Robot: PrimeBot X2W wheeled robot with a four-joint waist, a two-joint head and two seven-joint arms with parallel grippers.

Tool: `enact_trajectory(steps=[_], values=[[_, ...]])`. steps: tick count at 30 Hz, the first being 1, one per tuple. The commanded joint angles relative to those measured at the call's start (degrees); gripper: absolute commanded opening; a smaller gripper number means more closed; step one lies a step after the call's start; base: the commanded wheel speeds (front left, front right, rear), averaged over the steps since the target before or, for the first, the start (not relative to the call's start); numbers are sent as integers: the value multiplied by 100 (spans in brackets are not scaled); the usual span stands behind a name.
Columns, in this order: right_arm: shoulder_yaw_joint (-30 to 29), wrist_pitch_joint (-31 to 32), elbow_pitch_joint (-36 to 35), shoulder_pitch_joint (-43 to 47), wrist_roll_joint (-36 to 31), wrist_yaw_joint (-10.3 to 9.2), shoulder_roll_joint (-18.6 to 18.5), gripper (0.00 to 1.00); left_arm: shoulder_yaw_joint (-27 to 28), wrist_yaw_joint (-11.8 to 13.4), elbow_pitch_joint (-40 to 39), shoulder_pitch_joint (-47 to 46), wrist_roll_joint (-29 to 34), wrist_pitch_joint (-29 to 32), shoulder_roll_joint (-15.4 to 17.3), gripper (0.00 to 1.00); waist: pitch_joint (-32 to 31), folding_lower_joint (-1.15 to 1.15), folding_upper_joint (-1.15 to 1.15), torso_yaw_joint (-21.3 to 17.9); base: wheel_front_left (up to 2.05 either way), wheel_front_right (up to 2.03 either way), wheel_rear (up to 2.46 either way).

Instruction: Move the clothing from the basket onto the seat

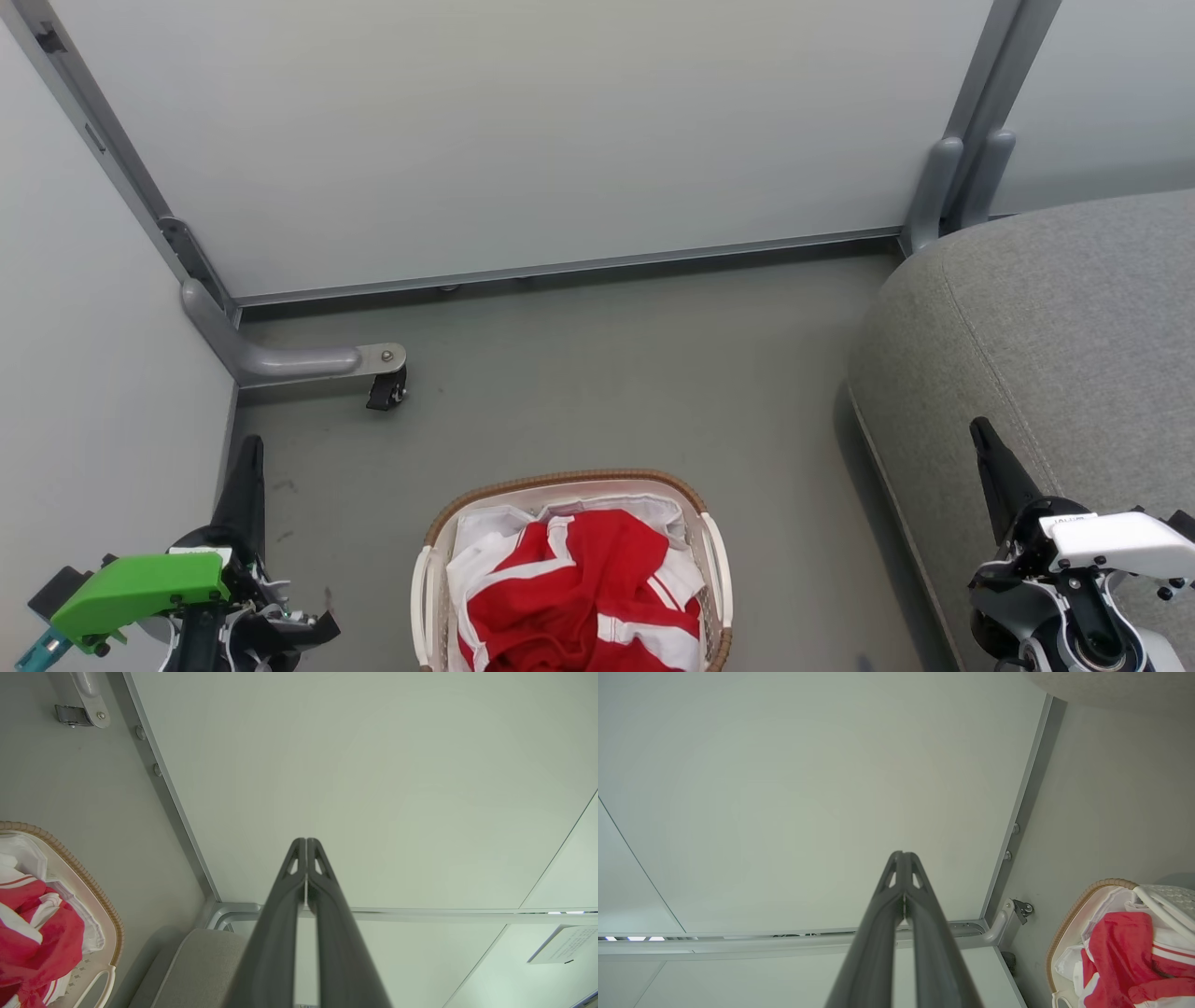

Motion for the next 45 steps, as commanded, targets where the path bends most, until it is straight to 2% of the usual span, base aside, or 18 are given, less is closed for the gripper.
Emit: enact_trajectory(steps=[1, 39, 40, 45], values=[[-10, 10, 14, -51, 17, -4, -34, 0, 2, -37, -8, -60, 3, 11, 27, 0, 0, 0, 0, 0, 0, 0, 0], [-10, 10, 14, -50, 17, -4, -34, 0, 2, -37, -8, -60, 3, 11, 27, 0, 0, 0, 0, 0, 0, 0, 0], [2, -1, 14, 7, -3, 0, 4, 100, -2, 1, 16, 6, 0, -2, -4, 100, 0, 0, 0, 0, 0, 0, 0], [26, -16, 235, 196, -15, -1, 85, 100, -42, 11, 254, 183, 7, -21, -52, 100, 0, 0, 0, 0, 0, 0, 0]])
